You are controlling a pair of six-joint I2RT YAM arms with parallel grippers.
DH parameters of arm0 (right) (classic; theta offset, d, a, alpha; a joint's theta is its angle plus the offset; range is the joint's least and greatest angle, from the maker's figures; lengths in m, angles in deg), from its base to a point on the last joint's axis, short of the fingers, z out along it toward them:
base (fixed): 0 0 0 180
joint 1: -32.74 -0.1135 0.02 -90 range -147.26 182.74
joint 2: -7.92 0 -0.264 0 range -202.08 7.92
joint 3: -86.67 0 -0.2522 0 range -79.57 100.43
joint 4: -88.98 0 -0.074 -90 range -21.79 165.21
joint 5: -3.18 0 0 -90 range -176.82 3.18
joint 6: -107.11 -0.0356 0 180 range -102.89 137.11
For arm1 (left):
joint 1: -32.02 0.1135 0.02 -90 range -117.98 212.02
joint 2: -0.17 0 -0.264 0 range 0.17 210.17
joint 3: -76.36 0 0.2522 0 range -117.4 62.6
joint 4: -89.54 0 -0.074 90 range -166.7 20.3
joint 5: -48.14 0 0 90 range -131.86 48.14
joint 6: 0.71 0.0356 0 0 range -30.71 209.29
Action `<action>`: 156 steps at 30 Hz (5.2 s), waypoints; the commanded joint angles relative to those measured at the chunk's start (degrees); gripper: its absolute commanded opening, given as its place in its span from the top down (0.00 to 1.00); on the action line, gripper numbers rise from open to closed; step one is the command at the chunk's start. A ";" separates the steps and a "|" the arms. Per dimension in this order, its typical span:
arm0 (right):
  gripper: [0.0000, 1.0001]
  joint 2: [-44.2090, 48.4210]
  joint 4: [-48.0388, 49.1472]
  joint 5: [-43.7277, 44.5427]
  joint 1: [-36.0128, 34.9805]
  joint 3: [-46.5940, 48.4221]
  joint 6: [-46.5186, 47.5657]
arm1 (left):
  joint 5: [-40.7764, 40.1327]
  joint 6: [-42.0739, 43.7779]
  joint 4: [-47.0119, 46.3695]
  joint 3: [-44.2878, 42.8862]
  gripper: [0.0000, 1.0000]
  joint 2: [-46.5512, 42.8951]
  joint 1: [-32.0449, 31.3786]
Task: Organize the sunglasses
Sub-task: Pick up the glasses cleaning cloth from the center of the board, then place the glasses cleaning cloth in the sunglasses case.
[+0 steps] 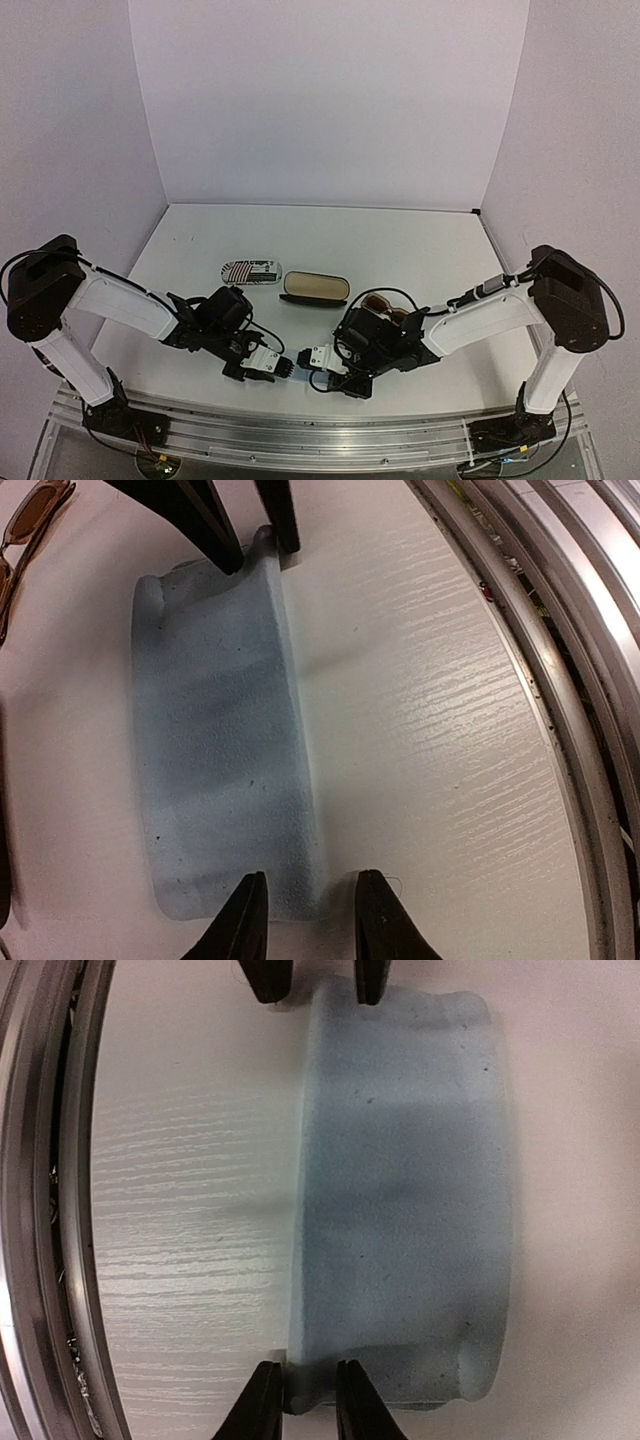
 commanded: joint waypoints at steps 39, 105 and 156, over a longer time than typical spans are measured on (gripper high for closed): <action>1.00 9.15 -7.58 -6.65 8.01 6.23 -4.12 | 2.66 -12.30 19.83 -17.58 1.00 -0.37 4.89; 1.00 -14.99 -12.36 -6.74 27.61 32.45 19.23 | 7.22 4.06 15.92 -43.15 1.00 23.14 20.48; 0.71 -10.63 -19.96 -13.15 27.61 30.38 21.67 | 10.98 12.85 27.50 -42.24 0.77 20.61 20.39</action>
